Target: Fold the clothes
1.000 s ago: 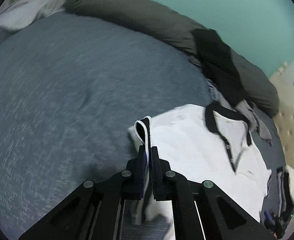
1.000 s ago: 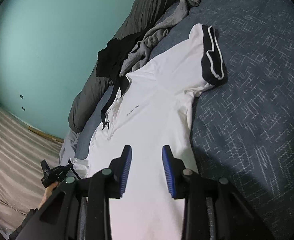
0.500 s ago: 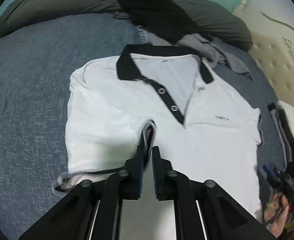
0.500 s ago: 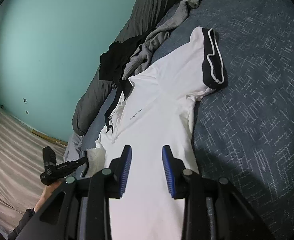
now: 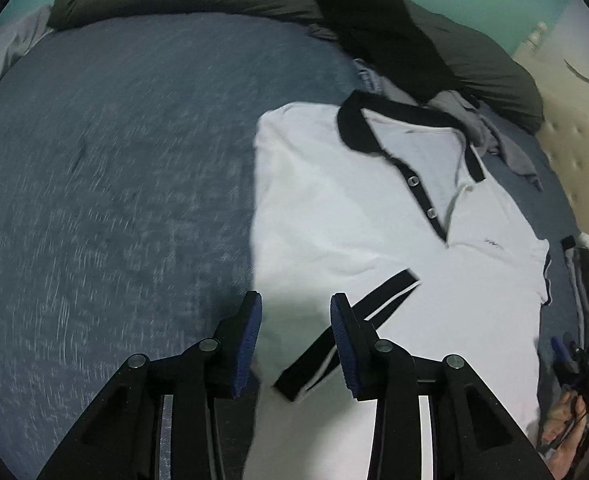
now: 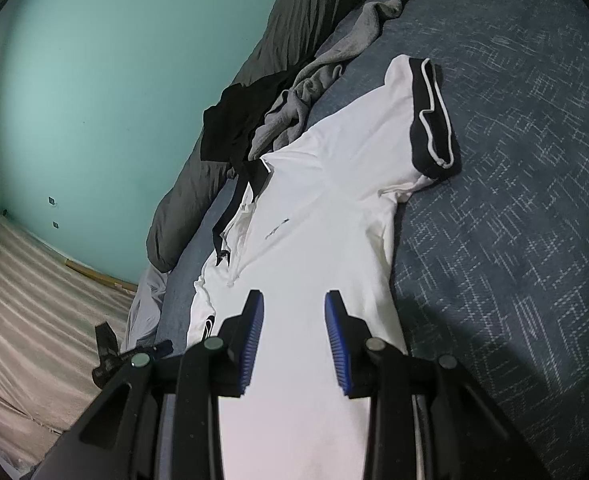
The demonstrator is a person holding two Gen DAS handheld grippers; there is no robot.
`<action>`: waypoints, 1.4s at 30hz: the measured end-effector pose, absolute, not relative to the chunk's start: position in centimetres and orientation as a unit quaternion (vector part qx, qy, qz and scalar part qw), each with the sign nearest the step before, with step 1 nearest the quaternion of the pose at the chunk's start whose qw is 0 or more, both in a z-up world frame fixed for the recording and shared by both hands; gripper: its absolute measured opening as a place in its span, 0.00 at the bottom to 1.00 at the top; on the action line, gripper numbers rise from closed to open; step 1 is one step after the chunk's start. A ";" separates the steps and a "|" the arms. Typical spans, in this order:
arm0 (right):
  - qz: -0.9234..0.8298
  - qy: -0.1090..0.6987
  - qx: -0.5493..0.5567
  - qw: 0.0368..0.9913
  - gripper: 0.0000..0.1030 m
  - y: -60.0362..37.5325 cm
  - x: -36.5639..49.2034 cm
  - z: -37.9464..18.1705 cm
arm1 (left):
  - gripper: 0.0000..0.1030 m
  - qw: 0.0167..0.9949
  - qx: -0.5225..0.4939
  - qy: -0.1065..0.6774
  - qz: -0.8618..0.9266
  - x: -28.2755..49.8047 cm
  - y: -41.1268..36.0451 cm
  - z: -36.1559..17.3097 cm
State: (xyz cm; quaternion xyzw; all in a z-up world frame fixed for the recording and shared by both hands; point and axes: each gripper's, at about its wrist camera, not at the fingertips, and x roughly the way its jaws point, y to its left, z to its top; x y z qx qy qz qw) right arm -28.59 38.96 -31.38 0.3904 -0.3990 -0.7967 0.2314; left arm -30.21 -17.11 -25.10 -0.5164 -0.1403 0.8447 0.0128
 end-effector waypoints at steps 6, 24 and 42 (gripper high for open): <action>-0.796 -0.399 0.391 0.233 0.31 38.9 -28.5 -31.4 | 0.28 0.015 -0.516 -0.163 0.841 -28.6 -17.6 -26.5; -0.794 -0.403 0.389 0.235 0.31 39.2 -28.6 -31.3 | 0.04 0.023 -0.496 -0.272 0.825 -25.1 -19.1 -29.1; -0.798 -0.378 0.405 0.236 0.32 37.8 -28.5 -31.5 | 0.13 0.000 -0.456 -0.284 0.843 -25.4 -20.8 -28.3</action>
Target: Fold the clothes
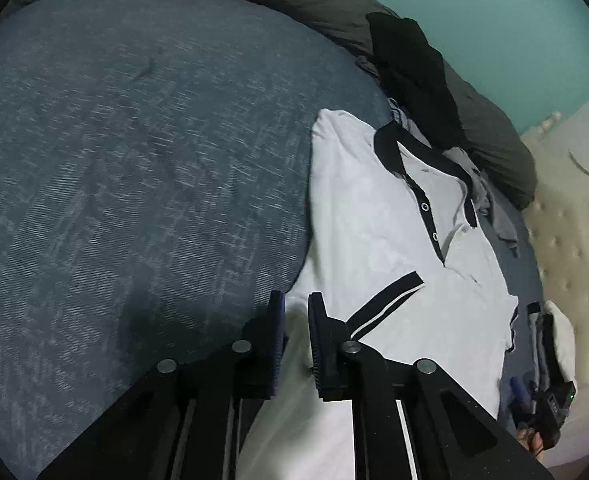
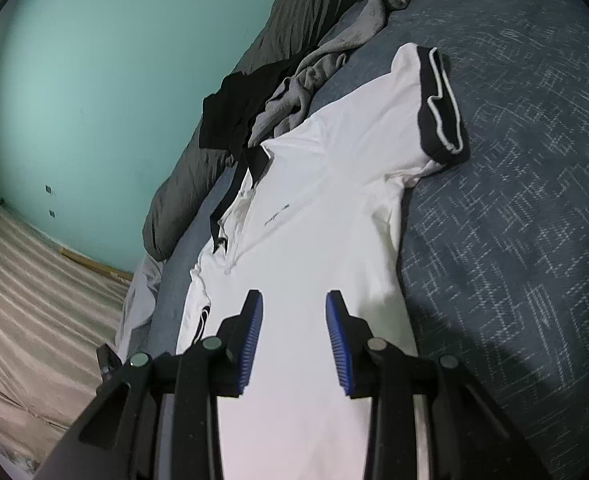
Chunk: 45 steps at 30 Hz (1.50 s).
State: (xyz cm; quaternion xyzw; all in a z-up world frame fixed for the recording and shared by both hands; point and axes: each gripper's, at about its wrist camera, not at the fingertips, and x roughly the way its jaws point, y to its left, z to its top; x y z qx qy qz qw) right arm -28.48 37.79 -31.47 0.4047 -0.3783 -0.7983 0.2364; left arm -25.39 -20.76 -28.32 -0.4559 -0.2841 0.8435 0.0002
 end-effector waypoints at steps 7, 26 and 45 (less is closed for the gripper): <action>-0.801 -0.346 0.425 0.242 0.32 35.6 -28.3 -31.9 | 0.04 0.030 -0.462 -0.275 0.843 -25.7 -20.3 -30.0; -0.802 -0.097 0.481 0.339 0.43 14.7 -38.6 -23.4 | 0.20 0.039 -0.411 -0.321 0.852 -23.9 -22.4 -31.0; -0.754 0.021 0.535 0.381 0.43 -8.6 -49.7 -27.7 | 0.20 0.068 -0.422 -0.319 0.846 -25.0 -22.2 -32.9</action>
